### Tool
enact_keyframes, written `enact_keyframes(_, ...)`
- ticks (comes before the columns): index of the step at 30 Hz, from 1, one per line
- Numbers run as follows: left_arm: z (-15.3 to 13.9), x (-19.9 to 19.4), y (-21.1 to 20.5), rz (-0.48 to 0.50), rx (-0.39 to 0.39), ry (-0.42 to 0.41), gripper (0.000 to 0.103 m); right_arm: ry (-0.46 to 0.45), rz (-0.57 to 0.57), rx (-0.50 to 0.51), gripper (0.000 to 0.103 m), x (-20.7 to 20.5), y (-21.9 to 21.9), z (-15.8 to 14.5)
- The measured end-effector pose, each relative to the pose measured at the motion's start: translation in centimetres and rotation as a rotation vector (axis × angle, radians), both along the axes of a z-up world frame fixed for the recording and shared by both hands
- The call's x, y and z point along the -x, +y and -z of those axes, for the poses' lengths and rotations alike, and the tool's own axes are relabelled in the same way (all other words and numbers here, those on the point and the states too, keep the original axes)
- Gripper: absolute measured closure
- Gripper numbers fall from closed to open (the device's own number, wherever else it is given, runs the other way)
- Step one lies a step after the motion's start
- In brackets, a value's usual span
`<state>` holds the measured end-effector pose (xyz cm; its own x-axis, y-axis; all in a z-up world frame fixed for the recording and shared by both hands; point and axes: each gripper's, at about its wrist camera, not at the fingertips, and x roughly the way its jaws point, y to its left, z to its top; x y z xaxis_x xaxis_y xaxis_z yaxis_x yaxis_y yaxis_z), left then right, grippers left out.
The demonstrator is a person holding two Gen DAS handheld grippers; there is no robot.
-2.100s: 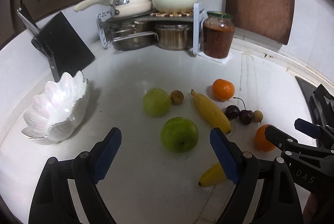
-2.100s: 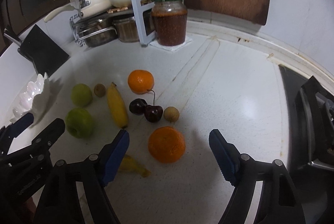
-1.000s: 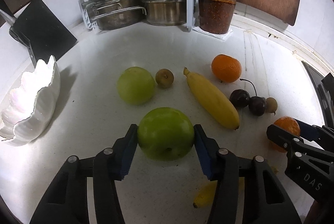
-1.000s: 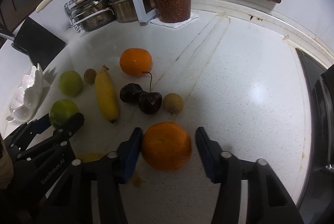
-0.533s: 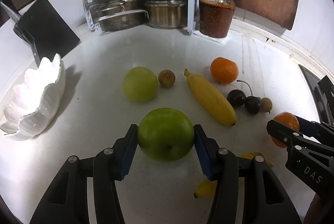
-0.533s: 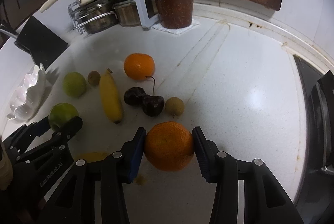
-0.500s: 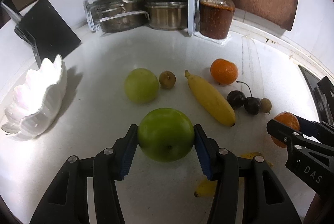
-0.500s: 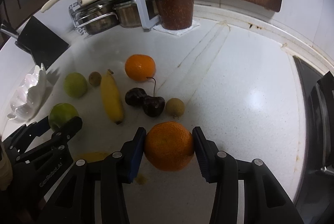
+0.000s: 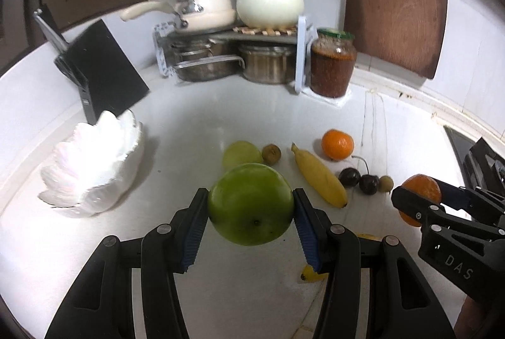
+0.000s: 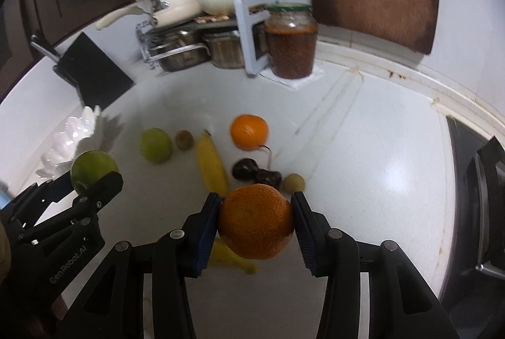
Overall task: Organize fruits
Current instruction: 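Carry the green apple with the left tool while the right tool carries the orange to the bowl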
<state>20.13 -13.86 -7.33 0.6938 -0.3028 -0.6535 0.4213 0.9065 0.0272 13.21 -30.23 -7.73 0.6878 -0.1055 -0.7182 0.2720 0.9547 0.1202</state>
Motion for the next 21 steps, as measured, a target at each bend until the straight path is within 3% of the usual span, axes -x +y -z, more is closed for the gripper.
enact_keyframes(21, -5.2, 2.2, 8.3, -0.191, 0.032, -0.149, 0.051, -0.173, -0.214, 0.012, 0.056, -1.7, 7.2, -5.3)
